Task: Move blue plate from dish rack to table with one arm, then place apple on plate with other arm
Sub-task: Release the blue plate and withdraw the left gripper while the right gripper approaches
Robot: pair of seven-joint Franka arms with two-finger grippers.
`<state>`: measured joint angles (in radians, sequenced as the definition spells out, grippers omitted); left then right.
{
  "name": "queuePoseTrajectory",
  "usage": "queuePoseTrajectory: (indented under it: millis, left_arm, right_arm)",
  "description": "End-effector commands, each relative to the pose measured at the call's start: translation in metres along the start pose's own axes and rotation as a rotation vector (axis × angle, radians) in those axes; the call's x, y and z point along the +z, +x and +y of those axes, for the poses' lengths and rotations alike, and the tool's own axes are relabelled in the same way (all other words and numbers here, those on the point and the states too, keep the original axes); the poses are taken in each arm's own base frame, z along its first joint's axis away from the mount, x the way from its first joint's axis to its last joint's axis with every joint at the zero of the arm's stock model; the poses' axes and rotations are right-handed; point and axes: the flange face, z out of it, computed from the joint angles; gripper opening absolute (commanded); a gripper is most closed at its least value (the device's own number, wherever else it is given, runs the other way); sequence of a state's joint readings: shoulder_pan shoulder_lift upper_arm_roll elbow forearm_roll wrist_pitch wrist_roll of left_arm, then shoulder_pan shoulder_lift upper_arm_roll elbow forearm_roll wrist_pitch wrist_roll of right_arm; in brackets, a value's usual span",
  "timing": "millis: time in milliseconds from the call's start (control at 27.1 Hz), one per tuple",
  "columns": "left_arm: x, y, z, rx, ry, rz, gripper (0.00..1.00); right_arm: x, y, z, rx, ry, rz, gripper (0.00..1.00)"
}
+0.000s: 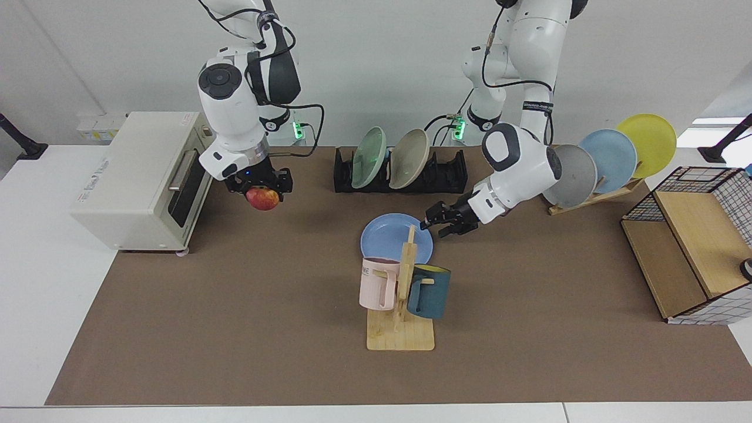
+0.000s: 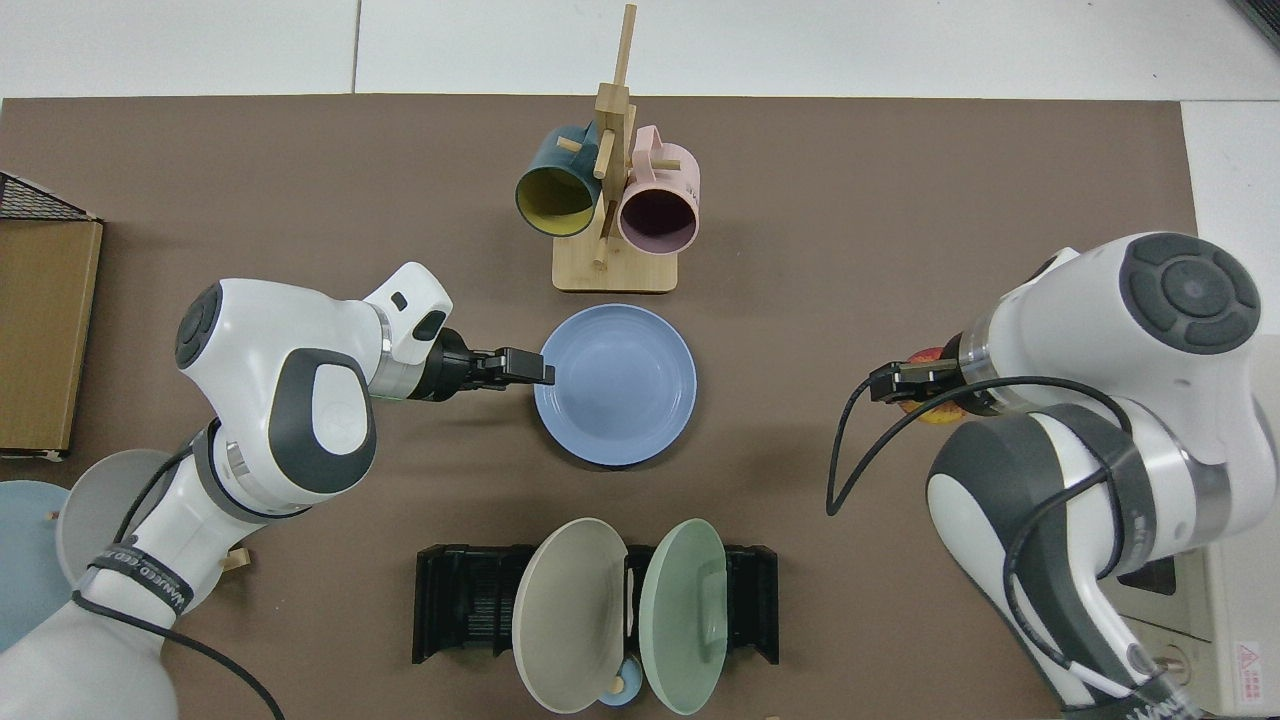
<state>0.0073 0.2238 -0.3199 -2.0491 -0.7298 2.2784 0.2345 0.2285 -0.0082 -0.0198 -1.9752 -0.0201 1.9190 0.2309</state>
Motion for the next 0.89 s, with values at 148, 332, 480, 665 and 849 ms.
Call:
queuePoseTrajectory:
  millis: [148, 332, 480, 665, 849]
  left_arm:
    - [-0.092, 0.001, 0.030, 0.073, 0.281, -0.033, 0.85]
    - [-0.152, -0.004, 0.045, 0.128, 0.424, -0.097, 0.96]
    - [-0.187, -0.013, 0.058, 0.147, 0.495, -0.125, 1.00]
    - [-0.223, -0.023, 0.071, 0.155, 0.563, -0.127, 1.00]
    - [-0.255, -0.028, 0.075, 0.139, 0.600, -0.128, 1.00]
  right_arm:
    - [-0.005, -0.012, -0.033, 0.034, 0.005, 0.001, 0.00]
    - [0.003, -0.019, -0.065, 0.048, 0.019, -0.010, 0.00]
    - [0.009, -0.021, -0.090, 0.060, 0.034, 0.001, 0.00]
    - [0.036, -0.020, -0.143, 0.088, 0.045, 0.026, 0.00]
    - [0.053, -0.008, -0.192, 0.150, 0.066, 0.037, 0.00]
